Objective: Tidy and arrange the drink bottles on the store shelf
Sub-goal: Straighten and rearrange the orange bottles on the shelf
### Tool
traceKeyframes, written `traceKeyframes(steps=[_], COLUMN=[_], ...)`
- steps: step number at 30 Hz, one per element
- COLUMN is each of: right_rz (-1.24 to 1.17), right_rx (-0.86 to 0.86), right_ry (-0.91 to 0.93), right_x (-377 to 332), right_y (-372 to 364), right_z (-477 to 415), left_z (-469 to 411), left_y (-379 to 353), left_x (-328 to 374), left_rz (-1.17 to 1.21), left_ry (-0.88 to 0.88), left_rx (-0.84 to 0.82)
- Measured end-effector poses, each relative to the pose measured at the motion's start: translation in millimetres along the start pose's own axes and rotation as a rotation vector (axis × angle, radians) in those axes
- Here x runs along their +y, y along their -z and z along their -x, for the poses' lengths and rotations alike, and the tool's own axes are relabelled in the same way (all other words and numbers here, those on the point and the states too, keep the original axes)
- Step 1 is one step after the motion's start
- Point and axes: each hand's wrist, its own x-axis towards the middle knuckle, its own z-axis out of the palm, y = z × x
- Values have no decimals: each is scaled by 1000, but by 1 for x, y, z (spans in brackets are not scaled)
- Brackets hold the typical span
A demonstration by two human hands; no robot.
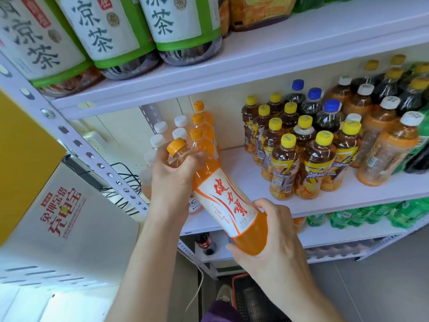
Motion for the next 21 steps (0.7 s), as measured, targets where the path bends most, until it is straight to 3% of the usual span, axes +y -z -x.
traceKeyframes(steps=[5, 10, 12, 17, 21], right_rz=[-158, -461, -466, -356, -240], right_rx=[-256, -516, -491, -332, -266], right_ry=[-10, -81, -83, -73, -63], right_x=[1, 1, 2, 11, 18], right_y=[0, -7, -16, -42, -58], right_z=[-7, -23, -26, -34, -50], left_z=[2, 4, 2, -14, -23], left_y=[9, 16, 17, 26, 33], left_x=[-3, -1, 4, 21, 25], left_rz=[11, -177, -282, -730, -927], left_ry=[-96, -140, -150, -311, -306], left_rx=[-125, -425, -485, -433, -437])
